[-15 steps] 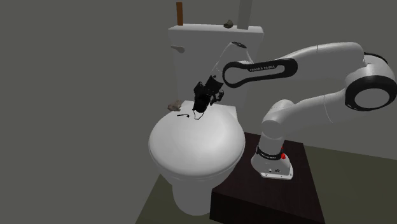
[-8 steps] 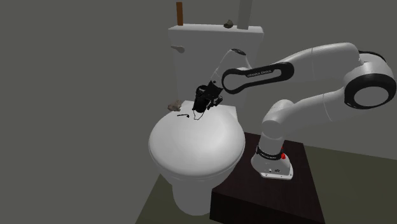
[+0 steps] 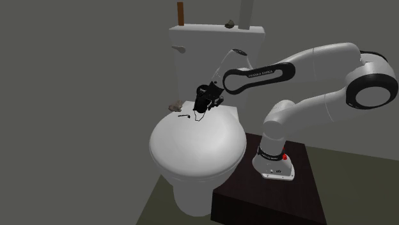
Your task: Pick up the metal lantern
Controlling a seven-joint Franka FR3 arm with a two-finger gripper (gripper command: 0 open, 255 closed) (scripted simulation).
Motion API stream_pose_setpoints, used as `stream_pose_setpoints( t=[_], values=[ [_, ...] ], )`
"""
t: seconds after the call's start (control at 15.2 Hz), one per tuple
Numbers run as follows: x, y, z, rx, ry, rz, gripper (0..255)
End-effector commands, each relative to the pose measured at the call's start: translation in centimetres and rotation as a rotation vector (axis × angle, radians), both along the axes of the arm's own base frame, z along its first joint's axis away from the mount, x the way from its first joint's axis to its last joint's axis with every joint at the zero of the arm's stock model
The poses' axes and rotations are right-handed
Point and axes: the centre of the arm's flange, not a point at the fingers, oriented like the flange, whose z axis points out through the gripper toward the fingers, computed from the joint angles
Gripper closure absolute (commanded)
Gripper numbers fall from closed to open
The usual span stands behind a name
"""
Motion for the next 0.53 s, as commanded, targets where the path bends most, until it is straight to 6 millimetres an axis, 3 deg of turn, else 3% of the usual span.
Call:
stream_pose_setpoints(
  t=[0.0, 0.46],
  values=[
    [0.0, 0.0, -0.2, 0.001, 0.004, 0.000, 255],
    [0.0, 0.0, 3.5, 0.001, 0.004, 0.000, 255]
  ],
)
